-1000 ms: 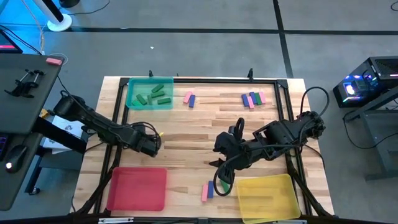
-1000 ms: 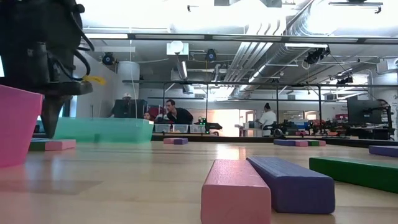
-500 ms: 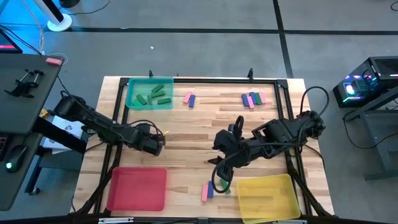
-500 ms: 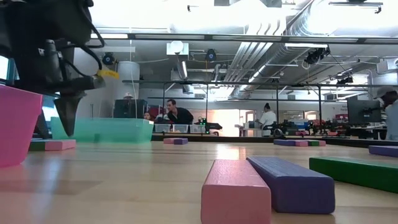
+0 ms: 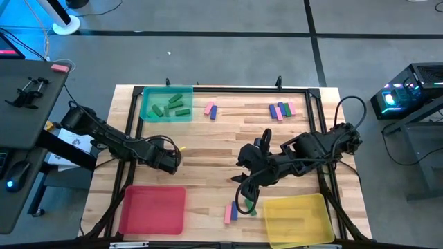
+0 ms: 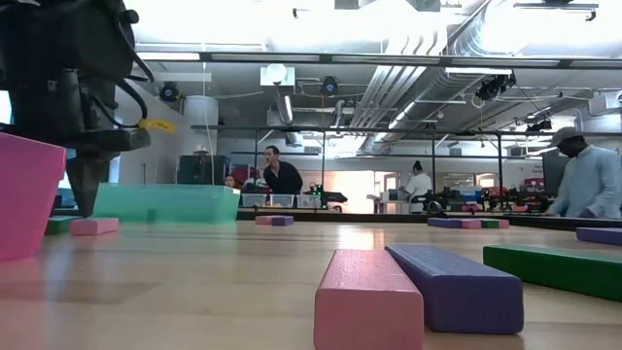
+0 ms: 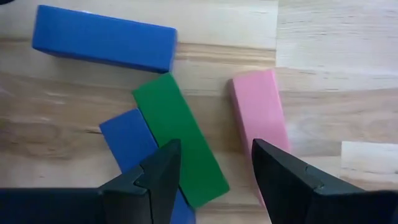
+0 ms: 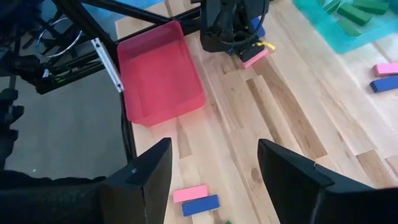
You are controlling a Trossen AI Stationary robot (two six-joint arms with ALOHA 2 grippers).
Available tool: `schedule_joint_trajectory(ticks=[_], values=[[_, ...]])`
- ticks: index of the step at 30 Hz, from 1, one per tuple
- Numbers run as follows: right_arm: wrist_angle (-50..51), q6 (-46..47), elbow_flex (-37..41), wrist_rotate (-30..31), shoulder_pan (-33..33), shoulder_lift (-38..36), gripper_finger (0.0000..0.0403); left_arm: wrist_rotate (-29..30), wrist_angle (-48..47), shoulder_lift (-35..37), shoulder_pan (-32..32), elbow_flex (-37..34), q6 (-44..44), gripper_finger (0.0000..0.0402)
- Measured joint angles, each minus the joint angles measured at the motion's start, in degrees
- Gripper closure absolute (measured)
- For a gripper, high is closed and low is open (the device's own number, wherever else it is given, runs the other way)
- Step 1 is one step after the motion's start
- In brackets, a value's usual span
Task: Sort blocks
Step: Put the green block into the blue bin
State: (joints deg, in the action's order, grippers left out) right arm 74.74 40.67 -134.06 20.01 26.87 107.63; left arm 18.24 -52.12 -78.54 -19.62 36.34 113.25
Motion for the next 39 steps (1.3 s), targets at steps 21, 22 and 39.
schedule_joint_trajectory(ticks=[21,22,39], values=[[0.0,0.8,0.0,1.0,-0.9,0.0,0.0192,0.9,3.1,-0.3,-0.2,0.1,5.1,0.0218],[0.0,0.9,0.0,1.0,-0.9,0.0,0.0192,1.1,3.1,-0.6,-0.2,0.1,5.2,0.0218],[0.0,0.5,0.0,0.8,-0.9,0.0,0.0192,1.9,28.9,-4.2,2.5,0.2,-10.1,0.0218]])
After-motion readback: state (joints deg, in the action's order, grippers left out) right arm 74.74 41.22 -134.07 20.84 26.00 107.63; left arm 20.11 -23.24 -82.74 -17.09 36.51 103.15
